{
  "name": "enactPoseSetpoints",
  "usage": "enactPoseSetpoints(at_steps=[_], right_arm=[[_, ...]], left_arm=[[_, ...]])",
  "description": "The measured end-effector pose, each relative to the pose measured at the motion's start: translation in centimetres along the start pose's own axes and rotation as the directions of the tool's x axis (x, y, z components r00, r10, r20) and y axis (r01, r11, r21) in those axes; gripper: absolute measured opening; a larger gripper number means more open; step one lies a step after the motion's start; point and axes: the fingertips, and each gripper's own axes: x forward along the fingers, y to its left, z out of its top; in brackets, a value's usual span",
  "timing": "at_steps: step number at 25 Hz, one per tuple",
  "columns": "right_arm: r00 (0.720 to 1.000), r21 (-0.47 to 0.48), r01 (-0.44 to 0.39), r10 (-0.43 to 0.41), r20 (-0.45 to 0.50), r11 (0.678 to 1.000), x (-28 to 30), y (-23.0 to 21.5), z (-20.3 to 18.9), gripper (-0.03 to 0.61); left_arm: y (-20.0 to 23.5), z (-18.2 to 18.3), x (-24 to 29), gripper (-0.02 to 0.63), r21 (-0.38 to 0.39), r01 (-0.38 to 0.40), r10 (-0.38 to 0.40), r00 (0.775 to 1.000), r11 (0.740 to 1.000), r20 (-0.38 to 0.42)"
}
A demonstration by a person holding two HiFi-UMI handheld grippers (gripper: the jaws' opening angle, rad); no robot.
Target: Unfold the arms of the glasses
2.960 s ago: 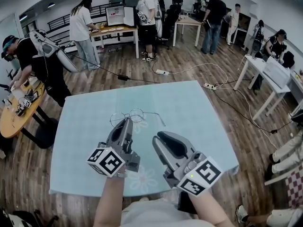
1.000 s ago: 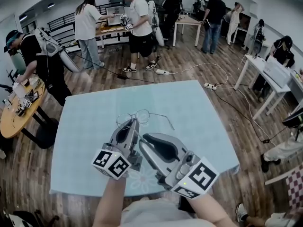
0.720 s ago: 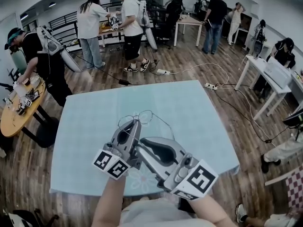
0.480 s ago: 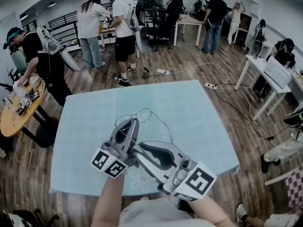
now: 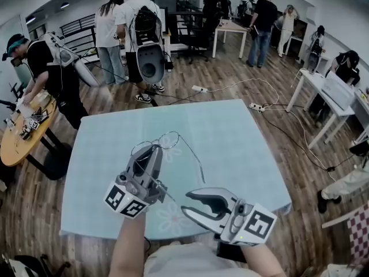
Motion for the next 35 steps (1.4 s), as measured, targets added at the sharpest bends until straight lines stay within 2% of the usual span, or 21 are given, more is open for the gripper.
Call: enactPoseSetpoints(at_steps=[1,3,6,8,11,19,21,23,25,30,35], right_arm=[[0.999,-0.01,0.027,-0.027,-0.02,1.0,-0.4,-0.9,-0.8,0.118],[0.989,-0.041,0.135,-0.137,-0.045,0.99,-1.2,-3.7,-1.9,0.118],[0.946,-0.122,0.318,-0.322,-0.019,0.94,-1.8,-7.9,-1.2,0.11],[0.926,-0.166,0.375,-0.378,0.01,0.912,-1.7,-9.6,0.1,0.106],[0.924,-0.179,0.379,-0.382,0.016,0.908,-1.2,-11.0,1.3,0.106],[0.954,-0.092,0.299,-0.298,0.031,0.95,2.2,-11.5,1.9,0.106],[0.955,-0.081,0.296,-0.294,0.038,0.952,2.2,-11.5,2.3,0.063],[0.953,-0.075,0.304,-0.302,0.039,0.95,2.2,-11.6,2.2,0.06],[0.942,-0.073,0.336,-0.333,0.045,0.939,2.1,-11.9,1.9,0.057],[0.889,-0.105,0.458,-0.457,0.038,0.883,1.6,-13.3,1.5,0.044],[0.846,-0.098,0.532,-0.532,0.031,0.841,0.7,-14.7,1.1,0.042]], left_arm=[[-0.1,0.3,-0.1,0.009,0.003,0.009,-0.009,1.0,1.0,0.004],[-0.4,0.8,-0.2,0.009,0.006,0.037,-0.037,0.999,0.999,0.008],[-1.4,1.0,-0.2,0.009,-0.005,0.085,-0.085,0.996,0.996,0.011],[-2.3,0.7,0.2,0.009,-0.011,0.108,-0.108,0.994,0.994,0.008],[-4.1,-0.3,1.1,0.009,-0.014,0.133,-0.133,0.991,0.991,-0.003],[-5.0,-0.9,0.8,0.009,-0.074,0.213,-0.216,0.976,0.974,-0.029],[-5.0,-0.8,0.9,0.009,-0.079,0.216,-0.219,0.975,0.973,-0.037],[-5.0,-0.9,1.0,0.009,-0.079,0.21,-0.215,0.975,0.974,-0.05],[-4.8,-1.5,0.8,0.009,-0.071,0.201,-0.206,0.975,0.977,-0.082],[-4.0,-3.5,0.8,0.013,-0.028,0.13,-0.133,0.973,0.991,-0.19],[-3.1,-5.0,0.7,0.069,-0.016,0.076,-0.078,0.961,0.997,-0.266]])
